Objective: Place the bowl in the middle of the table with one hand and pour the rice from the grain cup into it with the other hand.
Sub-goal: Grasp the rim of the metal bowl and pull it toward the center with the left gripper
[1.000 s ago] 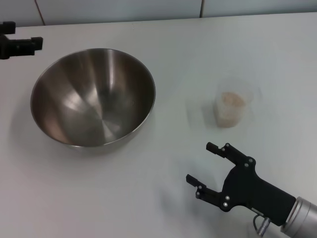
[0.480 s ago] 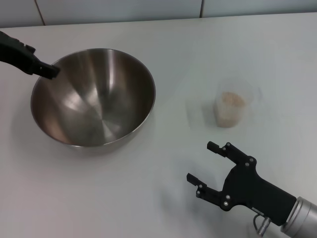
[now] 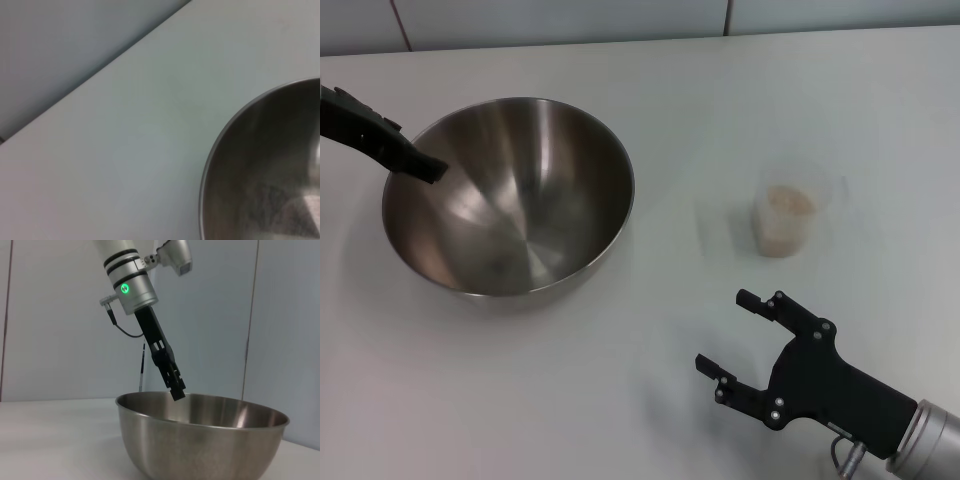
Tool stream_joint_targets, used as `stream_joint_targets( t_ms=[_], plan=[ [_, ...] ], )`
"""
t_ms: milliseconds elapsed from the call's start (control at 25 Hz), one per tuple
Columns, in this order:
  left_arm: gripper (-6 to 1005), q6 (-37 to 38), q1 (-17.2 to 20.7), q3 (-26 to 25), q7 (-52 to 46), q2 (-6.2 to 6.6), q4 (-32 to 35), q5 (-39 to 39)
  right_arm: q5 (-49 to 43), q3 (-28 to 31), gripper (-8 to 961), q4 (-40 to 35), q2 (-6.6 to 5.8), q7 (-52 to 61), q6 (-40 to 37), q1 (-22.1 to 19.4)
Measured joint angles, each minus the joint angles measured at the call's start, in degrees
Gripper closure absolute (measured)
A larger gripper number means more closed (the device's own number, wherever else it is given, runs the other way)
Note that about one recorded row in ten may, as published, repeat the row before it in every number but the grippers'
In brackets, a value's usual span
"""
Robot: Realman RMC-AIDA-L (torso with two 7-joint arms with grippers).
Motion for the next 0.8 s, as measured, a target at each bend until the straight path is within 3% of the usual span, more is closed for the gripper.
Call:
stream_joint_targets(
  t_ms=[800],
  plan=[
    [275, -5.1, -3.1, 1.2, 1.5, 0.22, -9.1, 2.4, 0.0, 0.0, 154, 0.0, 0.00, 0.0, 0.0, 0.0]
  ],
)
